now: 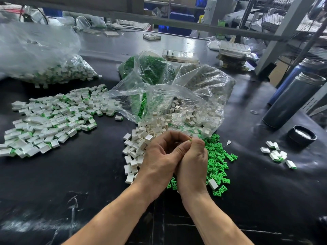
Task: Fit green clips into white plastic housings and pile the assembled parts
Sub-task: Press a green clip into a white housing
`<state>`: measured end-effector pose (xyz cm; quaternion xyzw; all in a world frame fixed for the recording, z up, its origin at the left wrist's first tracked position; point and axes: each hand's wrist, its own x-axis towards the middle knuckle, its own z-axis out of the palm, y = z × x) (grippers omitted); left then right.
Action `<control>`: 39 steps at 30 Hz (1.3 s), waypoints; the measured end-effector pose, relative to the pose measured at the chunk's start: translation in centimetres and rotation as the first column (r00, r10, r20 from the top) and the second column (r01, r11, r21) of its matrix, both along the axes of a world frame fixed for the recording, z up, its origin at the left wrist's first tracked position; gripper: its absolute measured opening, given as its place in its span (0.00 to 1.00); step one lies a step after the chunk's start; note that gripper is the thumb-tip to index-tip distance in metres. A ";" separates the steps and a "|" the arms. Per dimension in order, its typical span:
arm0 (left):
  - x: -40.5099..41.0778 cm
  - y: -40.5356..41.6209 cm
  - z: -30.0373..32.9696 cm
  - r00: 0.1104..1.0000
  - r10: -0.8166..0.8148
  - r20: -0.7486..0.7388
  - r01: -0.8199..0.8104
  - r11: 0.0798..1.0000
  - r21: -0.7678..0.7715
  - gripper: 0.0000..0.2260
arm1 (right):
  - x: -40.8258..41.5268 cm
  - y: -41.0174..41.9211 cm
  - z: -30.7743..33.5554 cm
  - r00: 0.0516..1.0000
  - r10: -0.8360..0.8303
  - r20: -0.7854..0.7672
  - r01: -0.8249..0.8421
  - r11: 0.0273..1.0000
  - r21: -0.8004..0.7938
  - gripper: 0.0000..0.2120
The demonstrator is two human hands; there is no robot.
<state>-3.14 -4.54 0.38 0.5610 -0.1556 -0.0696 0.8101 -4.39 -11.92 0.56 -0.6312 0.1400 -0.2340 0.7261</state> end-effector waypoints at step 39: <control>1.4 1.1 0.0 0.986 0.169 -0.001 -0.169 0.984 0.062 0.03 | 0.3 -1.1 -0.1 0.986 0.152 0.062 -0.147 0.986 -0.072 0.29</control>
